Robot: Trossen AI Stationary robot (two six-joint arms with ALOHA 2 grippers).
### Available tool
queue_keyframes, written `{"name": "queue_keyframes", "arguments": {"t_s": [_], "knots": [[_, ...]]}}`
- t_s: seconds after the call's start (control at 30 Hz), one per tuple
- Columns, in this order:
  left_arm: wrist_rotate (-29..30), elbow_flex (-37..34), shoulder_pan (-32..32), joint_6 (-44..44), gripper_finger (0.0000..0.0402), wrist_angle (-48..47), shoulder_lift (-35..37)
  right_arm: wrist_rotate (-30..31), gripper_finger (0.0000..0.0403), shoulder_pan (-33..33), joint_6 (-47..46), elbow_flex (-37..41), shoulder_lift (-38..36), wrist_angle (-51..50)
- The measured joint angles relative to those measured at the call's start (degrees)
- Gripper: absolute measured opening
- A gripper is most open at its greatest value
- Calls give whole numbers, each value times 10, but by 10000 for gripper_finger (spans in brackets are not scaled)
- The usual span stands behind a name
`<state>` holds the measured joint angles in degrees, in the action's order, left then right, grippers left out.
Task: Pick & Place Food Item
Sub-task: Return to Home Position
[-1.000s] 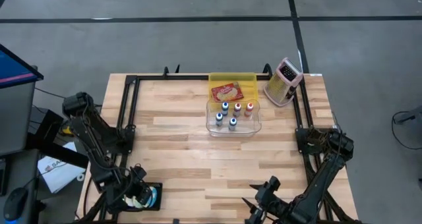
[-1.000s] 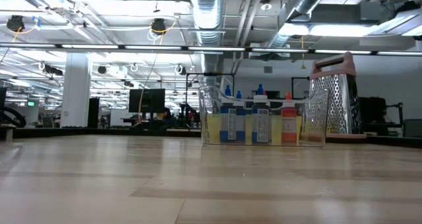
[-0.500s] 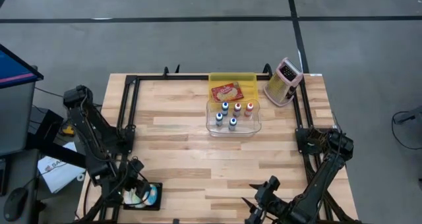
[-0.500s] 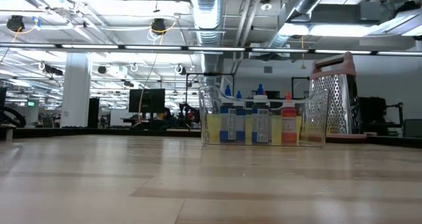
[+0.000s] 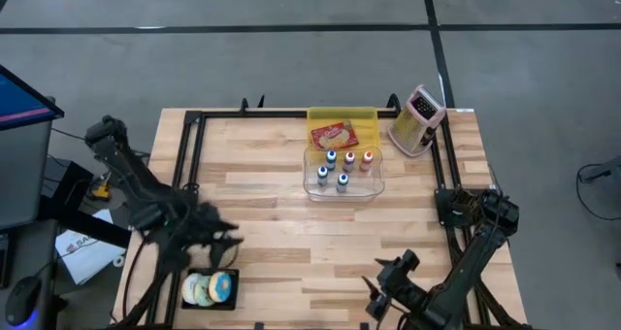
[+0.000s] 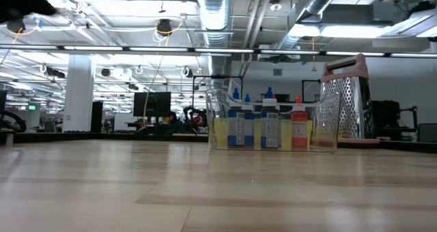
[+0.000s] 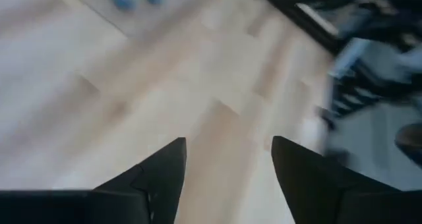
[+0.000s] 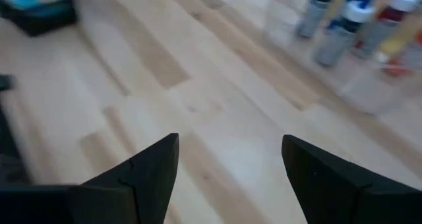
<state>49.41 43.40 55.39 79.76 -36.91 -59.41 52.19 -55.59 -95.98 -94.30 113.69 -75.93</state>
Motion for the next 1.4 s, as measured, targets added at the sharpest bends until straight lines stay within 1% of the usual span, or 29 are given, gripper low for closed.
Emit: {"name": "queue_keyframes", "arguments": {"t_s": [0.03,0.1,0.17,0.2,0.27,0.33,0.37,0.4,0.47,0.53,0.67,0.73,0.83,1.03,1.17,1.27,1.4], "knots": [[-6,0,-31,-33,218,-3,4,-8,260,3,-11,0,0,-17],[-38,-4,-103,-116,213,3,7,-17,260,10,-16,0,0,-31],[-98,-22,-185,-228,208,50,7,-20,260,17,-8,0,0,-30],[-139,-39,-227,-296,205,104,7,-23,260,19,-2,0,0,-29],[-245,-85,-307,-434,201,259,6,-28,260,24,3,0,0,-30],[-348,-127,-380,-523,198,403,7,-28,260,25,4,0,0,-29],[-392,-144,-411,-551,196,447,10,-28,260,25,3,0,0,-29],[-421,-161,-437,-574,194,472,17,-28,260,24,-1,0,0,-30],[-444,-193,-474,-609,189,497,39,-31,260,20,-15,0,0,-29],[-449,-229,-489,-639,185,529,72,-34,260,15,-29,0,0,-28],[-452,-317,-481,-685,182,632,166,-35,260,7,-58,0,0,-29],[-436,-352,-483,-690,182,642,215,-38,260,6,-67,0,0,-29],[-425,-393,-489,-691,182,623,271,-40,260,9,-76,0,0,-29],[-460,-426,-488,-707,182,555,379,-39,260,21,-91,0,0,-21],[-464,-430,-488,-719,182,468,457,-38,260,29,-91,0,0,-15],[-465,-430,-488,-734,182,398,517,-24,260,30,-91,10,0,-5],[-488,-429,-491,-761,182,378,580,-24,260,33,-117,46,0,9]]}}
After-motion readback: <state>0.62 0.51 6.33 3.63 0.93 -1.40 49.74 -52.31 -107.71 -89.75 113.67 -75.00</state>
